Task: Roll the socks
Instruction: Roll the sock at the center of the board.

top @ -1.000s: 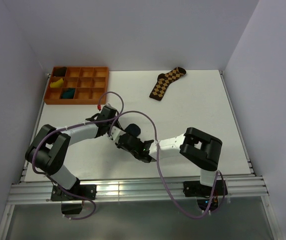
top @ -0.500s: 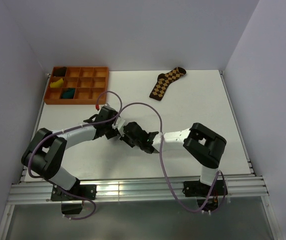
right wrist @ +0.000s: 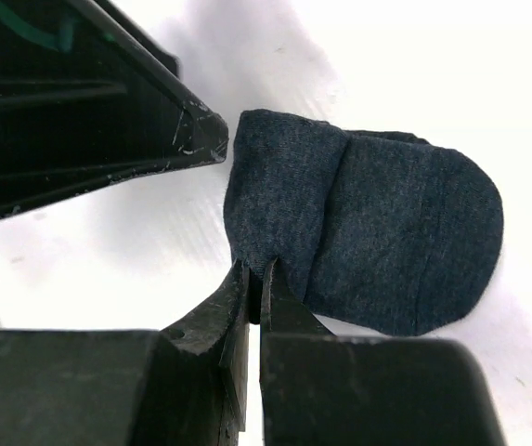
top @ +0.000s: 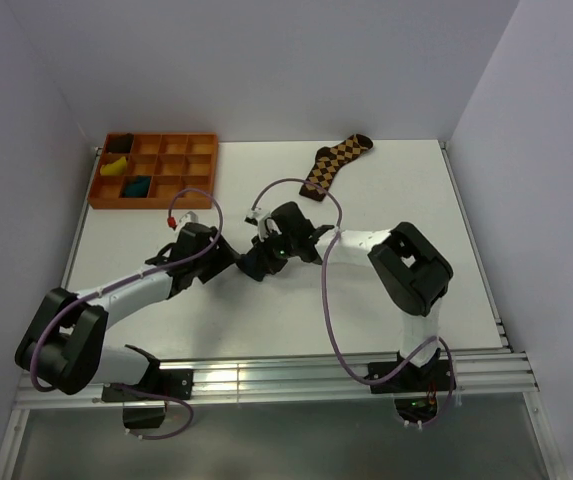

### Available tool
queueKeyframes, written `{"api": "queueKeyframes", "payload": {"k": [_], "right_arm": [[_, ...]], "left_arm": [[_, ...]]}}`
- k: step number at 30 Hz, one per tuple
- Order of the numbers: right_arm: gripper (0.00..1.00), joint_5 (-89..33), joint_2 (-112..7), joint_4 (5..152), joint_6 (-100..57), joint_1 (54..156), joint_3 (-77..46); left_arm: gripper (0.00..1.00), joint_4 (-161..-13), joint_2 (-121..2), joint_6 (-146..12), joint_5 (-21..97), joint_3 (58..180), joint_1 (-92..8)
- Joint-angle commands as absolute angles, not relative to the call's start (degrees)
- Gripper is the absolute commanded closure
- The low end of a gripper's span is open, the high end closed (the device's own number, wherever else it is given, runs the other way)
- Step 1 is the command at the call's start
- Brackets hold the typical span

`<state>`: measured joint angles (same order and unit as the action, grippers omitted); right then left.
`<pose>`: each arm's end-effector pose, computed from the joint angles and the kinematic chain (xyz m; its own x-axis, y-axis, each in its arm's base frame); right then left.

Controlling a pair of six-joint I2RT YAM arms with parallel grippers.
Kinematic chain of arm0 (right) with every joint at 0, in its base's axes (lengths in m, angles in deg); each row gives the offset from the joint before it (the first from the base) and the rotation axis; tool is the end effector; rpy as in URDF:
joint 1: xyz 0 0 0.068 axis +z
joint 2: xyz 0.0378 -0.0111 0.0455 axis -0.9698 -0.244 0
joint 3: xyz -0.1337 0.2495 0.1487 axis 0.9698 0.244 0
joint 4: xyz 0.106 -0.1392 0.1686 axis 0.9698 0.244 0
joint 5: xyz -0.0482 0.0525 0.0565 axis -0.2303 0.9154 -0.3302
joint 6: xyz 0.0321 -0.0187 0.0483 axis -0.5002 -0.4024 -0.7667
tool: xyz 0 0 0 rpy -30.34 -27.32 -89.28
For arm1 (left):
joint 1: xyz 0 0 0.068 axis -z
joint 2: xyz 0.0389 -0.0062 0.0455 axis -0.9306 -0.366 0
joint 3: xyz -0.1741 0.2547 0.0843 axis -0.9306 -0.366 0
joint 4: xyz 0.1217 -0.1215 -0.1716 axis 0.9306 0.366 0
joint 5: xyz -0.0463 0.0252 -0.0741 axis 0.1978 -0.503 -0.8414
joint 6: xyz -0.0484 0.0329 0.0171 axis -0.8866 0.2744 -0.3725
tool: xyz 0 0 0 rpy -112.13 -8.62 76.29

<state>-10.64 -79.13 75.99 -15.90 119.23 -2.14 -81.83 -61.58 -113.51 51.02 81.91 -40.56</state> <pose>0.2762 0.2874 0.2128 -0.5202 -0.4647 -0.7166 -0.8336 0.4588 0.3076 0.2161 -0.1105 0.2273 -0.6872 -0.5897 -0.4243 -0.3065 0.7648 -0.5666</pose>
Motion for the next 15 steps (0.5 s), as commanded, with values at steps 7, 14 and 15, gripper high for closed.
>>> {"api": "queueKeyframes", "payload": {"k": [7,14,15], "right_arm": [[1.0,9.66,-86.87,83.14,-23.73,113.33,-3.16],[1.0,13.09,-91.18,80.94,-26.2,110.77,-3.78],[1.0,13.27,-91.44,80.5,-26.81,110.6,-3.78]], "left_arm": [[0.33,-95.02,-62.12,-114.28,45.83,77.56,-40.76],[0.37,-98.19,-64.41,-115.43,44.24,76.24,-40.67],[0.37,-98.28,-64.85,-115.77,44.07,76.24,-40.67]]}}
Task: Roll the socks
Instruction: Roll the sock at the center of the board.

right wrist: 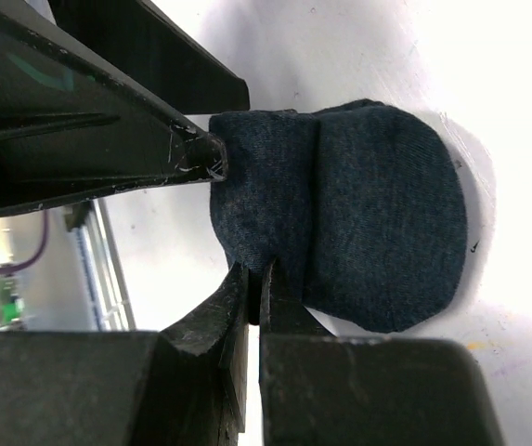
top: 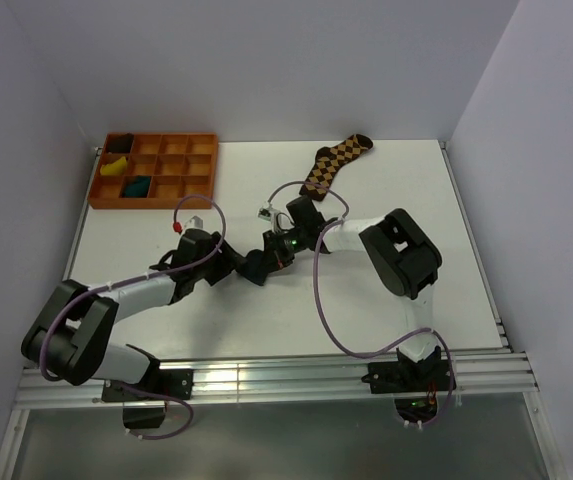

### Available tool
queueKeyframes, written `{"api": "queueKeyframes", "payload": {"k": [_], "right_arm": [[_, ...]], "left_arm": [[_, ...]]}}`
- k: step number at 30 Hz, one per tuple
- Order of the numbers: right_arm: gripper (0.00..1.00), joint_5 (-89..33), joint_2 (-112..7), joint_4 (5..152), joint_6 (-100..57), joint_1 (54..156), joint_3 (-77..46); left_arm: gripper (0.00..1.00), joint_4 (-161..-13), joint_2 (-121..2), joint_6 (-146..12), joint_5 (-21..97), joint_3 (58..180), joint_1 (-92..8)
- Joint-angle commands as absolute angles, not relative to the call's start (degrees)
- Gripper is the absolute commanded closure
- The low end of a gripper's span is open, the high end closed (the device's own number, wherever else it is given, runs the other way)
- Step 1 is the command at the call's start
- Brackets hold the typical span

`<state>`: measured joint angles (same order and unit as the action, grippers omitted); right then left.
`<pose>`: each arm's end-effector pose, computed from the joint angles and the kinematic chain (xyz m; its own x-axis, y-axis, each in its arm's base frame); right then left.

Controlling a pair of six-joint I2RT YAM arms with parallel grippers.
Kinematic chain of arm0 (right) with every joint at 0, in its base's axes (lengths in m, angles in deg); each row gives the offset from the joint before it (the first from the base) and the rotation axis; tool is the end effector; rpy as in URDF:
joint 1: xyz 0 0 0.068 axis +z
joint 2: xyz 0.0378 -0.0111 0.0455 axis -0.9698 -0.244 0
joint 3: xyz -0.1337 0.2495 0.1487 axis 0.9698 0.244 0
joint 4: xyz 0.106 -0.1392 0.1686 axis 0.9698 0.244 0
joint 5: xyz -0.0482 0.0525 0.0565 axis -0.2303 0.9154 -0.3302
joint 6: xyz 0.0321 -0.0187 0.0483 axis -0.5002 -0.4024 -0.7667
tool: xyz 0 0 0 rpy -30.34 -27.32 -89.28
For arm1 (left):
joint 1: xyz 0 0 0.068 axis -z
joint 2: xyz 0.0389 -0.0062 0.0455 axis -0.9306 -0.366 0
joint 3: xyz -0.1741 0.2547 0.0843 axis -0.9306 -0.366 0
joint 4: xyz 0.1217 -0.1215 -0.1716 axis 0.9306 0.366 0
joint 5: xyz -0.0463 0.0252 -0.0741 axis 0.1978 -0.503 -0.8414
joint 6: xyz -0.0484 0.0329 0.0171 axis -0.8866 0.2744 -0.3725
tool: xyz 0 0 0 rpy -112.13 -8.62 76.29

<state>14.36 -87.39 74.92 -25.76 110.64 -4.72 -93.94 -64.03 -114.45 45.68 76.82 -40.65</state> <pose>0.3189 0.2639 0.1794 -0.7528 -0.3724 -0.5428 -0.6526 0.3144 0.6894 0.2178 -0.1158 0.2106 -0.7057 -0.5933 -0.3873 -0.2435 0.7165 -0.6537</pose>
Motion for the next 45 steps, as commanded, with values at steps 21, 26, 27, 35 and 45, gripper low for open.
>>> {"api": "queueKeyframes", "payload": {"k": [21,26,27,35,45], "right_arm": [[1.0,11.43,-93.12,81.03,-29.02,109.45,-5.45],[0.96,6.96,-88.55,79.45,-27.88,109.63,-2.64],[0.93,5.9,-87.41,79.01,-27.35,109.8,-1.94],[0.59,-8.06,-73.7,78.04,-22.96,113.4,2.81],[0.33,-40.85,-63.32,72.86,-11.89,127.99,7.21]], "left_arm": [[0.58,-95.29,-72.15,-116.22,50.39,78.08,-38.56],[0.74,-92.93,-73.03,-115.25,50.92,79.84,-37.24],[0.78,-92.48,-73.03,-114.82,51.01,80.19,-37.07],[0.82,-87.65,-72.68,-112.53,52.59,83.71,-34.96],[0.82,-82.64,-72.76,-110.15,52.15,87.66,-34.51]]}}
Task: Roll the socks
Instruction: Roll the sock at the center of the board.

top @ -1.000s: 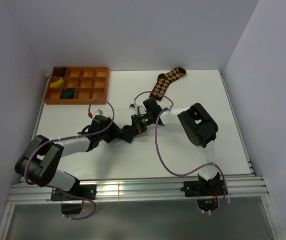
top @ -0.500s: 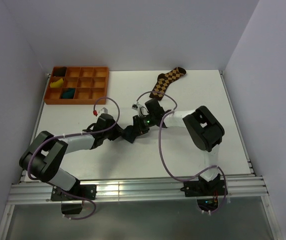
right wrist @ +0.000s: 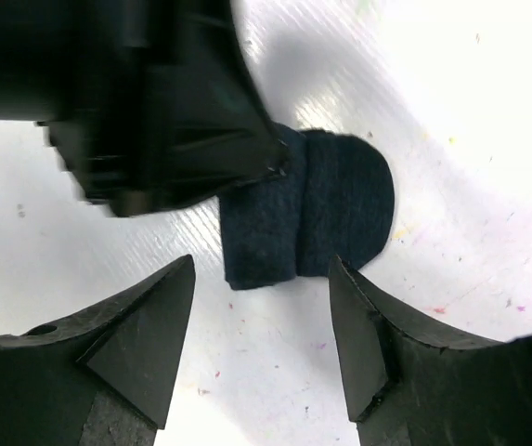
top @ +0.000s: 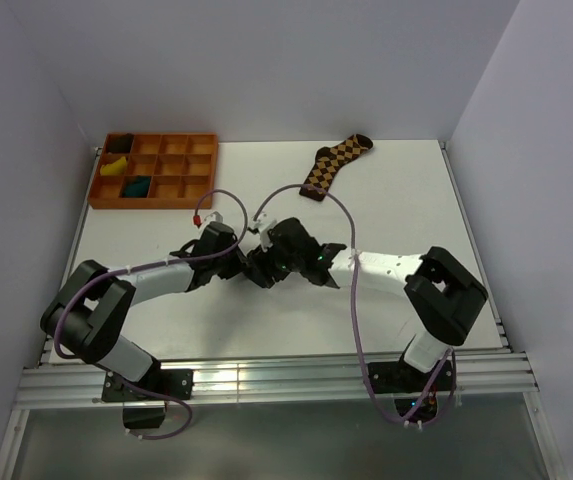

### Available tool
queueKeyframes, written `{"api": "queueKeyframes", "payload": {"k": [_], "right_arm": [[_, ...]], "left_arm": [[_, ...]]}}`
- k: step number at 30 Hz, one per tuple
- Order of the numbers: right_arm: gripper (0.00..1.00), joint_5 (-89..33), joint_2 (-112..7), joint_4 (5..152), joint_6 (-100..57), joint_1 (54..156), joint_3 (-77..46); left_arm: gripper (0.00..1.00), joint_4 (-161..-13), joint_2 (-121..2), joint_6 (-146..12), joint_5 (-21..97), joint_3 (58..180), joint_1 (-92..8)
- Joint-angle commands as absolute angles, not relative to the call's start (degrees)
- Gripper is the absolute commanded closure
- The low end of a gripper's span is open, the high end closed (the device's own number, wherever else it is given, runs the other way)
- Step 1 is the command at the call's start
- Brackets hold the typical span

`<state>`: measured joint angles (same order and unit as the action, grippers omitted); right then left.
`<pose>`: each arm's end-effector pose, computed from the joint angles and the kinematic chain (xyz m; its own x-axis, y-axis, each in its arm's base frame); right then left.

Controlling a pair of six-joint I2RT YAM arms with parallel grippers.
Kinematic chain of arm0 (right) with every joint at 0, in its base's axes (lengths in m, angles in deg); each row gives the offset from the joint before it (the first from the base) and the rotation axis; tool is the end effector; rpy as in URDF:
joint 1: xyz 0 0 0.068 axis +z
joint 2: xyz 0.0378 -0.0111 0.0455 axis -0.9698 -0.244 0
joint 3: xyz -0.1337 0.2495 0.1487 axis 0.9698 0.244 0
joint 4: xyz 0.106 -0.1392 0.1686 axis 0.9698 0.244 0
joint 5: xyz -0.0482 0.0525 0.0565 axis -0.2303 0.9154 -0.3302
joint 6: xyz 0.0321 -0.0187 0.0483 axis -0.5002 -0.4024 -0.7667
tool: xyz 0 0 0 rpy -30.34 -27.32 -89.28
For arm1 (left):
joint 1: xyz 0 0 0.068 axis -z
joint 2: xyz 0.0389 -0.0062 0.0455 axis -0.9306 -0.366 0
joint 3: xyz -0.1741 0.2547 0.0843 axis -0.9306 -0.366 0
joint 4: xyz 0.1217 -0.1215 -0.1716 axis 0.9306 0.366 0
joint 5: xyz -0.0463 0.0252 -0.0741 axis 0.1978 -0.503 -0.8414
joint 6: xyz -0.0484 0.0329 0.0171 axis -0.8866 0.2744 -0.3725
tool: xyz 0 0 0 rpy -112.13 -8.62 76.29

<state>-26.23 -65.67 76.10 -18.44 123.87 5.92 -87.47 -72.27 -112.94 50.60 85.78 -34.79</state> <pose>0.2262 0.2624 0.2517 -0.4685 -0.4237 -0.7752 -0.7901 0.5936 0.1530 0.2385 -0.1553 0.2092 -0.7563 -0.5029 -0.4184 -0.2278 0.8020 -0.5522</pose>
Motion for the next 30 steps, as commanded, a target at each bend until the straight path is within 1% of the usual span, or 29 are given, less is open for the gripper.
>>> {"api": "queueKeyframes", "payload": {"k": [1,6,13,17,28,30], "right_arm": [[0.33,-42.95,-63.41,72.42,-11.09,129.04,7.38],[0.33,-52.62,-65.15,69.78,-5.82,135.46,7.91],[0.35,-58.7,-68.5,65.74,-2.21,140.91,8.35],[0.37,-56.6,-70.17,63.98,-2.47,141.88,8.26],[0.41,-55.98,-75.44,62.48,-3.09,141.97,7.39],[0.44,-56.16,-76.67,62.57,-3.44,141.89,7.39]], "left_arm": [[0.82,-82.37,-72.76,-110.07,51.89,87.84,-34.51],[0.82,-81.58,-72.94,-109.63,51.27,88.72,-34.51],[0.82,-81.49,-73.64,-109.63,50.39,89.07,-34.51],[0.82,-81.58,-73.73,-109.8,50.04,89.07,-34.51],[0.83,-82.37,-73.82,-109.98,48.9,88.9,-34.51],[0.83,-82.37,-73.82,-110.06,48.81,88.9,-34.43]]}}
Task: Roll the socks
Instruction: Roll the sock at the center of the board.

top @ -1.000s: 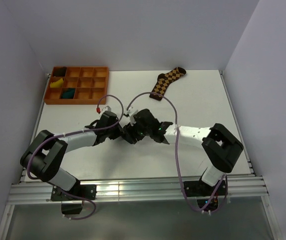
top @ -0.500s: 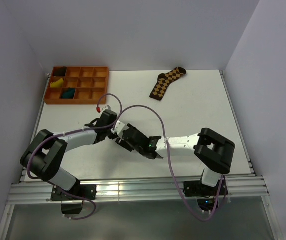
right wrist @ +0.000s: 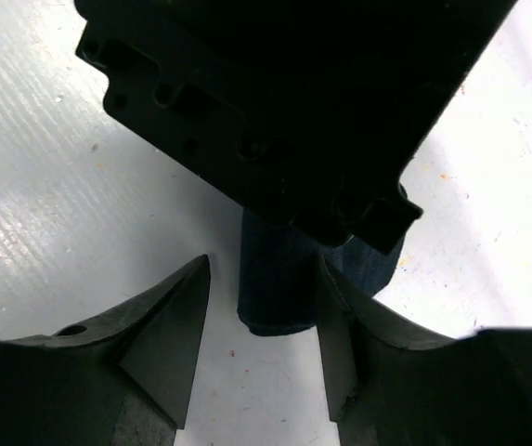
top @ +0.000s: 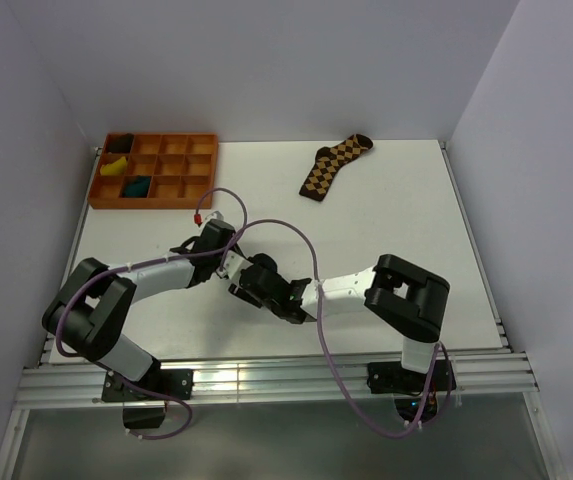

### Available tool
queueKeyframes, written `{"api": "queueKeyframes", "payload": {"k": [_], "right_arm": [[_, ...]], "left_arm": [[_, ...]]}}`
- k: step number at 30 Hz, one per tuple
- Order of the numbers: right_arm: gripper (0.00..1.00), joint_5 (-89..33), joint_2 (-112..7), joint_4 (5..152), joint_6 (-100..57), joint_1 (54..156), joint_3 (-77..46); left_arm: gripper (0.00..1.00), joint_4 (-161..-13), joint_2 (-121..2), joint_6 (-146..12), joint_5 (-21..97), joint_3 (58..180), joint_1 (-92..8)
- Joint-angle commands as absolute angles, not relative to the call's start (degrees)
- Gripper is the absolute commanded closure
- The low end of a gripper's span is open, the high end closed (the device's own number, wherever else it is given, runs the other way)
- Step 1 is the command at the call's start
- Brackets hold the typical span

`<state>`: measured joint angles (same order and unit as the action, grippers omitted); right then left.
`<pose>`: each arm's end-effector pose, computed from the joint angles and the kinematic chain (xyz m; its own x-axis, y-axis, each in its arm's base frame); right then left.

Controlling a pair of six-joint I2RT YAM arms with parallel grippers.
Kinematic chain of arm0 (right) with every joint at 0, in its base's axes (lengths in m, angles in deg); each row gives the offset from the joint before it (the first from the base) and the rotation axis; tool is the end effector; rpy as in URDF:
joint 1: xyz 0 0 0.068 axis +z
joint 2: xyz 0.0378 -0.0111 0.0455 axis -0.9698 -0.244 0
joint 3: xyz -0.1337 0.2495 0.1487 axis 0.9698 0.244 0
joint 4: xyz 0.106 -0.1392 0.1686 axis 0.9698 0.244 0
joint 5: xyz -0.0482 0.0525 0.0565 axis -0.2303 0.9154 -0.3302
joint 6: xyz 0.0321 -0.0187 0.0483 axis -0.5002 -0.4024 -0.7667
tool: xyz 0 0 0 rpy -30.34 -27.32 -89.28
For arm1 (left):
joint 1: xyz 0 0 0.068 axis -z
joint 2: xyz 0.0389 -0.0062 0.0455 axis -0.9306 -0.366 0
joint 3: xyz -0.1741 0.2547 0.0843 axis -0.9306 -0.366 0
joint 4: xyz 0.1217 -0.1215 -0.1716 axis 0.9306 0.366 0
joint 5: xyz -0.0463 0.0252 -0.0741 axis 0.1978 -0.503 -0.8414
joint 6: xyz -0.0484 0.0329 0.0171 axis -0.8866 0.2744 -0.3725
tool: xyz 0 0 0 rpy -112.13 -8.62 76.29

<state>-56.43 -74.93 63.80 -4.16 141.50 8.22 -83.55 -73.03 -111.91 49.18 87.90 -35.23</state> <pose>0.1678 0.3314 0.2065 -0.1135 -0.6644 -0.7387 -0.7696 0.5290 -0.3575 0.2419 -0.1562 0.2103 -0.7842 -0.4776 -0.3962 -0.2321 0.8179 -0.5264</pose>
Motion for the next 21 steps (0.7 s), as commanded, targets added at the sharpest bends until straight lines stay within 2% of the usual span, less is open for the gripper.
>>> {"api": "queueKeyframes", "payload": {"k": [1,4,7,8,10,11,14,17,21], "right_arm": [[0.45,-56.42,-76.94,62.48,-3.61,141.89,7.39],[0.57,-56.51,-77.82,62.31,-4.23,141.8,7.74],[0.79,-56.16,-78.08,62.48,-5.19,141.45,8.09],[0.89,-55.64,-78.0,62.66,-5.54,141.27,8.18],[0.97,-53.45,-77.65,63.09,-6.94,139.78,8.88],[1.0,-52.3,-76.86,63.36,-7.39,139.17,9.23],[1.0,-45.02,-74.84,65.2,-8.97,135.83,10.11],[1.0,-35.99,-73.69,68.54,-10.38,131.35,9.67],[1.0,-24.18,-73.42,72.32,-11.96,125.46,8.01]], "left_arm": [[0.83,-82.37,-73.82,-110.06,48.72,88.9,-34.51],[0.83,-82.37,-73.56,-109.89,48.81,88.81,-34.51],[0.81,-82.28,-73.2,-109.89,48.72,88.72,-34.51],[0.8,-82.2,-73.03,-109.98,48.81,88.72,-34.51],[0.68,-82.2,-72.42,-109.89,49.16,88.72,-34.51],[0.56,-82.2,-72.15,-109.8,49.6,88.55,-34.51],[0.35,-82.11,-70.57,-109.71,50.74,88.37,-34.6],[0.25,-82.19,-68.81,-110.24,51.62,87.85,-34.87],[0.23,-82.98,-65.22,-111.47,53.46,86.26,-35.57]]}}
